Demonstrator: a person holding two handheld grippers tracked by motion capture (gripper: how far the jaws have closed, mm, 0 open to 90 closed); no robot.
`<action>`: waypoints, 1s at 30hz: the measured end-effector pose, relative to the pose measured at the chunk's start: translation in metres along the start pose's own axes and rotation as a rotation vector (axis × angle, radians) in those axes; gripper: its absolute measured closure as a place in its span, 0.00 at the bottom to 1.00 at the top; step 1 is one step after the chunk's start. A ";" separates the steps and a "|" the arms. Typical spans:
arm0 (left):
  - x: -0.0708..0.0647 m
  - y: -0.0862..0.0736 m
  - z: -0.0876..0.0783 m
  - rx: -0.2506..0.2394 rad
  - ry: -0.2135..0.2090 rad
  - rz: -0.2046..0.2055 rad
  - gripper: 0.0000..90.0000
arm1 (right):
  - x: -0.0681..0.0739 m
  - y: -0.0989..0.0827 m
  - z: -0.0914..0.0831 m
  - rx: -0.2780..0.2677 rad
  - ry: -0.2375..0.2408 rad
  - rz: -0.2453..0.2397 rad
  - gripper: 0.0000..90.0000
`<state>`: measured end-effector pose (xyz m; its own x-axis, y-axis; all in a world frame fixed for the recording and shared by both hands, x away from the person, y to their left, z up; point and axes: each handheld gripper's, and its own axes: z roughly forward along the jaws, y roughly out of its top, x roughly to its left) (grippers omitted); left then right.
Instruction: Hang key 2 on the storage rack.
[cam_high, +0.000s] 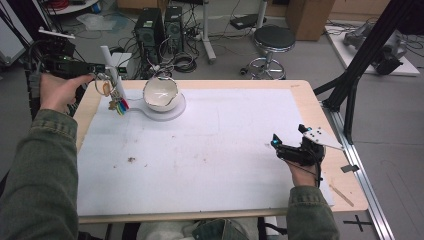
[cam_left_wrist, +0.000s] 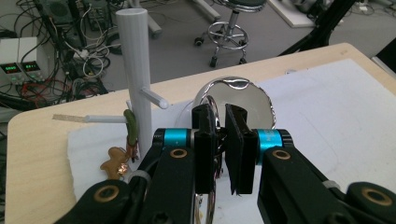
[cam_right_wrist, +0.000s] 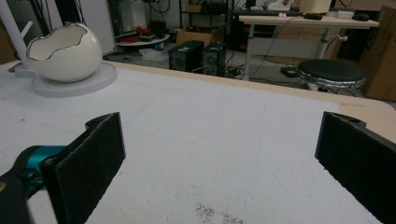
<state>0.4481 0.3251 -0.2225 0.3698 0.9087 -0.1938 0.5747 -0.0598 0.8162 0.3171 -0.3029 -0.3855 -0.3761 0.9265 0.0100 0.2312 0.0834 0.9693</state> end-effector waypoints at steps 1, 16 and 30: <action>0.001 0.000 0.001 -0.006 -0.001 -0.008 0.91 | 0.000 0.000 0.000 0.000 0.001 -0.001 0.01; 0.015 0.001 0.021 -0.009 -0.003 -0.003 0.91 | 0.000 -0.001 -0.002 0.004 -0.006 -0.009 0.01; 0.036 0.002 0.025 -0.010 0.027 -0.031 0.91 | -0.003 -0.003 -0.011 0.003 -0.033 0.000 0.01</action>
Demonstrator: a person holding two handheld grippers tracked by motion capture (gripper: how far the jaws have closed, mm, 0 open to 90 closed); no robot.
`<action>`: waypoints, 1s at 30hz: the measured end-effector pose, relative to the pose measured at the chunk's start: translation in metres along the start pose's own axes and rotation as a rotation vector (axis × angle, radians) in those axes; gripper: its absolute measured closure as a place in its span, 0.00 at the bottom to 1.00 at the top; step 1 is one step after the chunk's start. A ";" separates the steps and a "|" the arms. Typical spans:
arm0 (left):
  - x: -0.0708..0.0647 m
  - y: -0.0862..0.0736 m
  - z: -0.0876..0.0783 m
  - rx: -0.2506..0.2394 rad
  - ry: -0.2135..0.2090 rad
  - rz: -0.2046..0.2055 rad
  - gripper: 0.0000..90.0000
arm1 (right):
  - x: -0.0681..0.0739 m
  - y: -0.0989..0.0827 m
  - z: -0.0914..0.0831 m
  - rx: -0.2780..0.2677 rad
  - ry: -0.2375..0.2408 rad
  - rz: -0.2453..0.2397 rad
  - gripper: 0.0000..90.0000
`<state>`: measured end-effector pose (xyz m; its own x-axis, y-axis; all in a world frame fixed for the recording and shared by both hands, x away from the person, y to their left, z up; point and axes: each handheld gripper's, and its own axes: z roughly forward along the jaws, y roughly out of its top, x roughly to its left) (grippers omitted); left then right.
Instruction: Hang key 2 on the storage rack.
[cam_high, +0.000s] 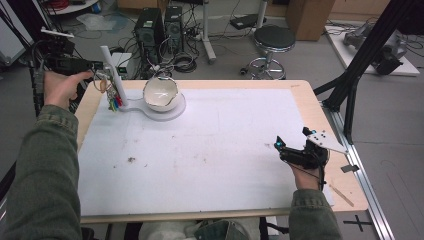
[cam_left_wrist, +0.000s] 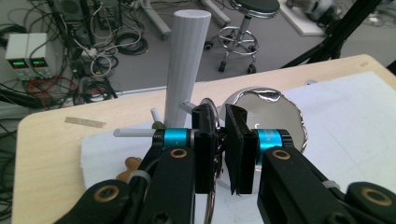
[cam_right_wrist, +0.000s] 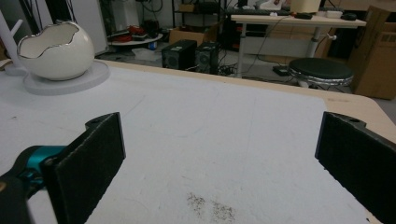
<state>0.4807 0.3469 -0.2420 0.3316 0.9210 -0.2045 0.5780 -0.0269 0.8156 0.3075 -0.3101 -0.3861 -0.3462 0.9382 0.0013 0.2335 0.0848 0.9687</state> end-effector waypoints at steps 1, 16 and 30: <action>0.002 0.000 0.001 0.002 0.001 -0.004 0.91 | -0.001 0.000 -0.001 0.000 0.000 0.000 0.01; 0.009 -0.011 0.014 0.024 -0.011 -0.123 0.91 | -0.003 -0.001 -0.004 -0.001 -0.012 0.008 0.01; 0.002 -0.031 0.005 0.017 0.103 -0.109 0.27 | -0.001 0.000 -0.002 -0.002 -0.004 0.001 0.01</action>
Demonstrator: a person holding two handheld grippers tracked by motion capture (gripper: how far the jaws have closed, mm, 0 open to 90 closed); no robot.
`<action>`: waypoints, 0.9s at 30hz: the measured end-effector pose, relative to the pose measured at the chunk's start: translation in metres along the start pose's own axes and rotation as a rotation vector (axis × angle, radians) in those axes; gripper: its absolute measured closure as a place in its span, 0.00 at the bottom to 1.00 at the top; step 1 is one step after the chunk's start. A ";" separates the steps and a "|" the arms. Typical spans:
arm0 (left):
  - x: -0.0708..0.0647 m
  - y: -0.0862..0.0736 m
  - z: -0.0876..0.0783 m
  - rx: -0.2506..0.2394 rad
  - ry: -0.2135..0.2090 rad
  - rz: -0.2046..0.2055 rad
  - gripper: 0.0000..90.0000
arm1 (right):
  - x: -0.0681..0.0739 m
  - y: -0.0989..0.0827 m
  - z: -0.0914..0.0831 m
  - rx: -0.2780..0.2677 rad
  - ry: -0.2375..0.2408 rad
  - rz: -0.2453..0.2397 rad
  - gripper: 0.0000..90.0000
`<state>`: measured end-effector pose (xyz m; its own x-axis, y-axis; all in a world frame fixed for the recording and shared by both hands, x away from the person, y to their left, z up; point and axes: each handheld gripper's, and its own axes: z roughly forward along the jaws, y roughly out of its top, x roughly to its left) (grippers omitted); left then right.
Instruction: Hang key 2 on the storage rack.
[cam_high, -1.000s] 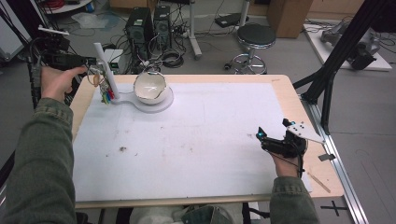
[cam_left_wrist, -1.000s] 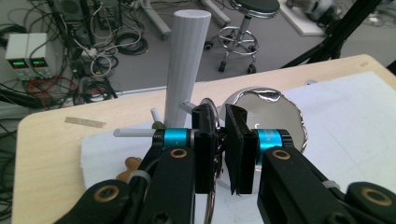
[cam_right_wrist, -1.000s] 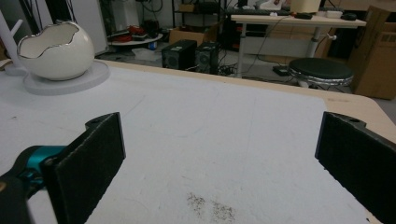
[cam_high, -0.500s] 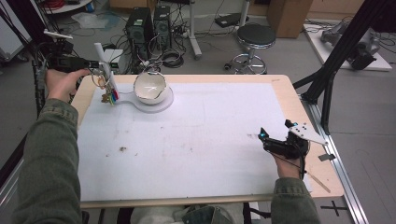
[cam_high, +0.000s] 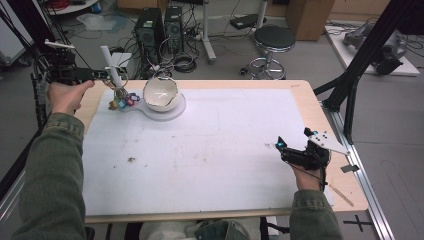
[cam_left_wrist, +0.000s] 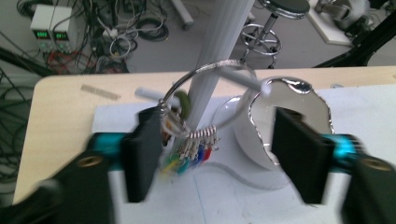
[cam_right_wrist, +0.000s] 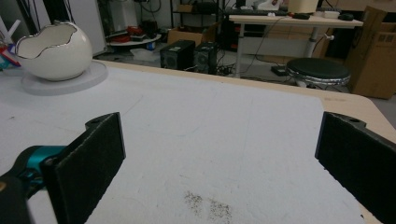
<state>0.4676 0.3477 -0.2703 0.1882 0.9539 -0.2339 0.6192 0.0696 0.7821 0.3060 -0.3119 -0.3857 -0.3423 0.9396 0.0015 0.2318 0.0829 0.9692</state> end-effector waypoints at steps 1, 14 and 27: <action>0.000 -0.001 0.000 -0.001 0.007 0.000 0.21 | 0.000 0.000 0.000 0.000 0.000 0.000 0.01; -0.013 -0.016 -0.003 -0.026 0.028 0.037 0.02 | 0.001 0.001 0.003 0.000 0.007 -0.002 0.00; -0.022 -0.034 -0.018 -0.107 0.000 0.059 0.02 | 0.000 0.001 0.003 -0.002 0.004 0.003 0.01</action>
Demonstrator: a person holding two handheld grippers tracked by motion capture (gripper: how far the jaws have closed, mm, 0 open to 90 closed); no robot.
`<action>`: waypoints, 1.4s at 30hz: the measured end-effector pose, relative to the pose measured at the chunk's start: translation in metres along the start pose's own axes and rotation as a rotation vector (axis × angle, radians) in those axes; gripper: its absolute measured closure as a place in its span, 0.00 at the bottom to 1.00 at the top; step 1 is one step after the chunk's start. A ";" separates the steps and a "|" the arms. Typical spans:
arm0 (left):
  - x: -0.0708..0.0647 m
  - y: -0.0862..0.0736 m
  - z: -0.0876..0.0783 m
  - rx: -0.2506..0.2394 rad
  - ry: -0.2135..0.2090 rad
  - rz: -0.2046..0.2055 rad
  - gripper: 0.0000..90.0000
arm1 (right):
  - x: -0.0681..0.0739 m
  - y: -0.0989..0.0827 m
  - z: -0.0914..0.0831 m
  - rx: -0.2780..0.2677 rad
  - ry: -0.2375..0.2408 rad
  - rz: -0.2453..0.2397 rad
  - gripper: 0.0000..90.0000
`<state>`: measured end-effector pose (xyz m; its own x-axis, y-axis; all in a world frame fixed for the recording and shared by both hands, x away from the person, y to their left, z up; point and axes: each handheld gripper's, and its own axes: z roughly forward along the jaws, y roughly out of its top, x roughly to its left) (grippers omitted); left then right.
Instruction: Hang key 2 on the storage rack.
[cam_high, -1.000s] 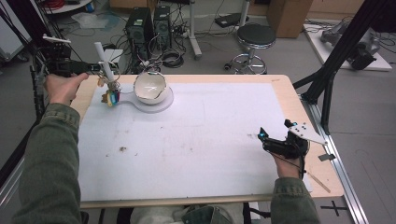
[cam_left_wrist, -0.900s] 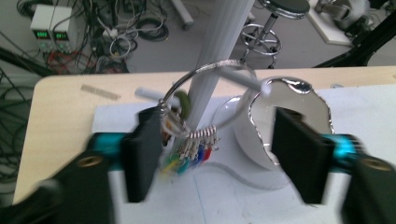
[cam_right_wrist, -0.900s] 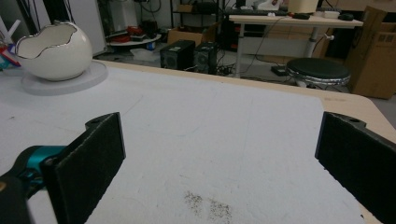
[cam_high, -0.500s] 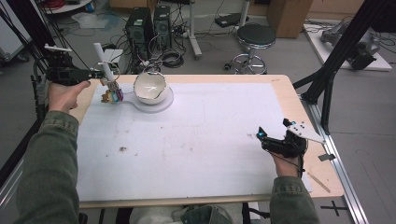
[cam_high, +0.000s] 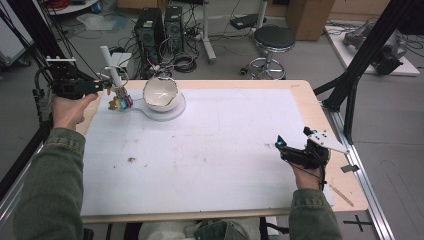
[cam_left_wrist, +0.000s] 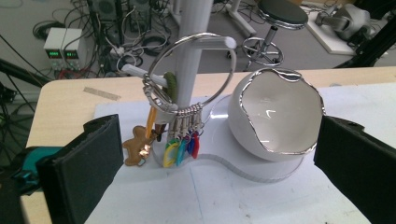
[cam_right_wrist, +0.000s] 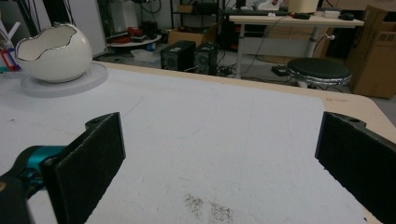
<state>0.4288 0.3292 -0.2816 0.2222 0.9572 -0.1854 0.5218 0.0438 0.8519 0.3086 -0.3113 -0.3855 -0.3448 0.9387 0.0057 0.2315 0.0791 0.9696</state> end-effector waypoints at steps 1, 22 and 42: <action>-0.001 -0.001 -0.001 -0.003 -0.005 0.003 0.02 | 0.000 0.000 0.000 0.001 0.001 0.002 0.01; -0.027 -0.033 -0.005 -0.052 -0.038 0.055 0.02 | 0.000 0.000 0.001 0.000 0.005 0.001 0.01; -0.019 -0.071 -0.005 -0.037 -0.055 0.006 0.02 | 0.001 0.000 0.000 0.004 0.005 0.010 0.00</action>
<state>0.3833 0.3098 -0.3355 0.2705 0.9403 -0.2064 0.4900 0.0501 0.8703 0.3087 -0.3107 -0.3855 -0.3468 0.9378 0.0162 0.2383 0.0714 0.9686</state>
